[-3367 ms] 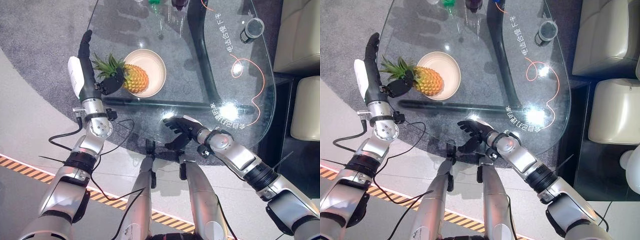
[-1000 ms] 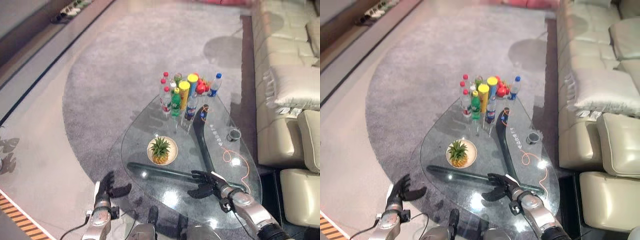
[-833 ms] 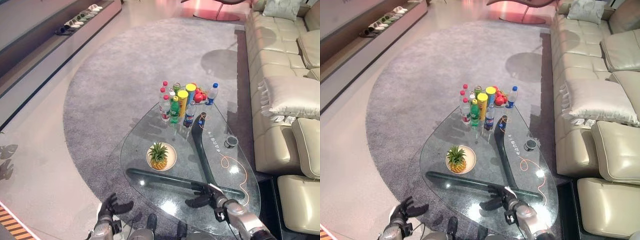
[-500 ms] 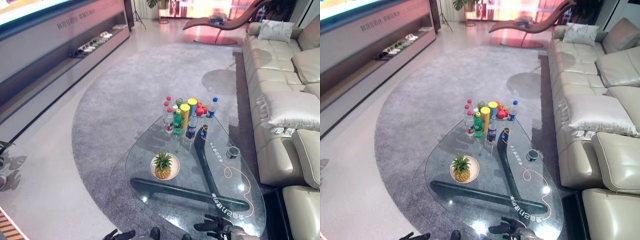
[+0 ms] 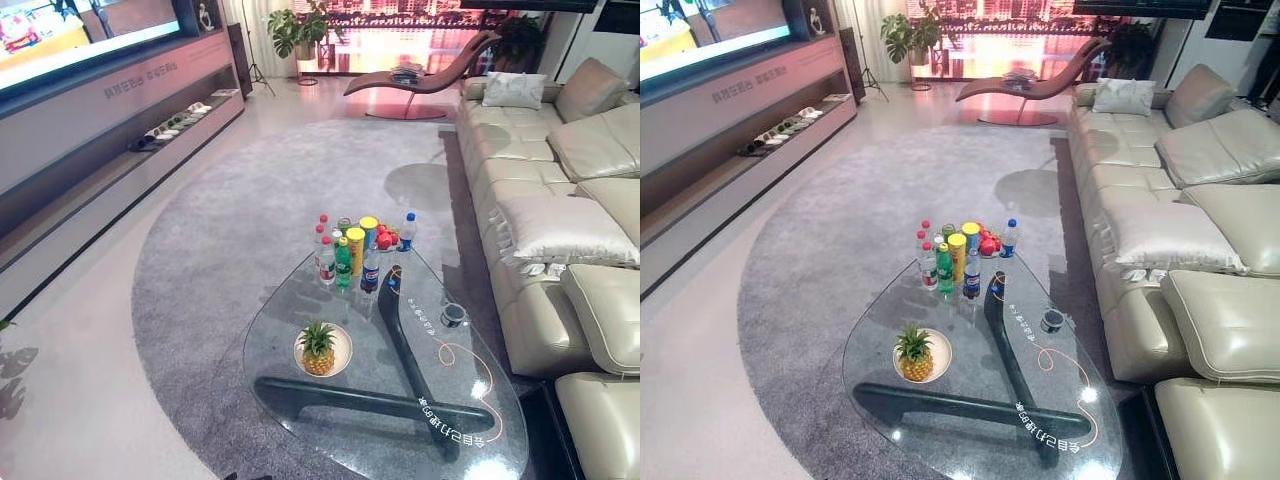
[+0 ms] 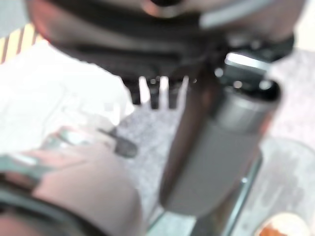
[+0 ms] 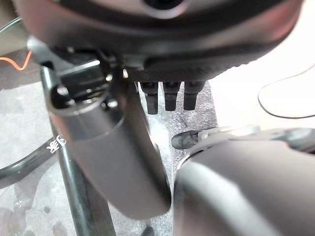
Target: Pick up the fruit to the plate
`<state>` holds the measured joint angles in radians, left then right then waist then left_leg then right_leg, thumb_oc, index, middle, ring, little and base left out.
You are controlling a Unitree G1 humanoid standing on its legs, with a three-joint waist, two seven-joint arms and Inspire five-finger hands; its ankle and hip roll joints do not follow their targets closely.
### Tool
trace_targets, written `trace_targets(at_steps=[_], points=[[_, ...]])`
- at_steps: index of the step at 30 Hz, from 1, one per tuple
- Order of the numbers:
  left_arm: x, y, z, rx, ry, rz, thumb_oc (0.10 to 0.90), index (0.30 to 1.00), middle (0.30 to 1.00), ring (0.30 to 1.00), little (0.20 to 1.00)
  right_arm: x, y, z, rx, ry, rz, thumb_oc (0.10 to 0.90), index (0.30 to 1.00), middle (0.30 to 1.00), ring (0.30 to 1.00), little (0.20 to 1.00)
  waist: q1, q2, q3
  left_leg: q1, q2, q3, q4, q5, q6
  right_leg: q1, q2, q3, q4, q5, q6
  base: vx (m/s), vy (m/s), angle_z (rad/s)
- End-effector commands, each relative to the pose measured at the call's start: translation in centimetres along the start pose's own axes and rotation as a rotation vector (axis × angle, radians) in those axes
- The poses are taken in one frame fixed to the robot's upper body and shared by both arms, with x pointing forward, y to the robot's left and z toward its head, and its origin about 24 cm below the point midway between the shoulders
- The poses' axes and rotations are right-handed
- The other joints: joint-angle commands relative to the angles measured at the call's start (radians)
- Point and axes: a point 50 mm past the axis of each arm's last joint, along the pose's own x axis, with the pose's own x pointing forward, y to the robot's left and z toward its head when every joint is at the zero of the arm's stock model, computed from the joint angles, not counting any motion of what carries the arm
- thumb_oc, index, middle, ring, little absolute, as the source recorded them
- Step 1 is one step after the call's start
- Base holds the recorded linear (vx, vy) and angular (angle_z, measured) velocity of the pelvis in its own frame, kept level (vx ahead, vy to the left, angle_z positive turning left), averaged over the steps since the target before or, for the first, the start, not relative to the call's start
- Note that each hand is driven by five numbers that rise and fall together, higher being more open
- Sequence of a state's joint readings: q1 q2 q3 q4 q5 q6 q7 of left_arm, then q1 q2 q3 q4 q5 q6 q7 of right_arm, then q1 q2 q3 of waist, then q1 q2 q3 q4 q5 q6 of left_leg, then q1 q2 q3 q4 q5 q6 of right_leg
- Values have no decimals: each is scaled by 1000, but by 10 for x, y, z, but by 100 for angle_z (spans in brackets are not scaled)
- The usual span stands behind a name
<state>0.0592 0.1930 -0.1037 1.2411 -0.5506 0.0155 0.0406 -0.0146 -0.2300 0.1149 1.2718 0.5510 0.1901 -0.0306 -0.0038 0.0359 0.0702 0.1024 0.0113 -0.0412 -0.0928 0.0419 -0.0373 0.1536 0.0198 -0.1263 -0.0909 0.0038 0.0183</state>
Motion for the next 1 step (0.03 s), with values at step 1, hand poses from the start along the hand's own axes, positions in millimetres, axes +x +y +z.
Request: trace_targets(at_steps=[1], points=[[3,-14,26,-3,-43,-57,800,900,900,900,900,0,11,7,34,9,16,800,900,900,900,900,19,-44,12,36,-39,9,6,-67,-1,-9,-53,50,4,12,75,0,0,0]])
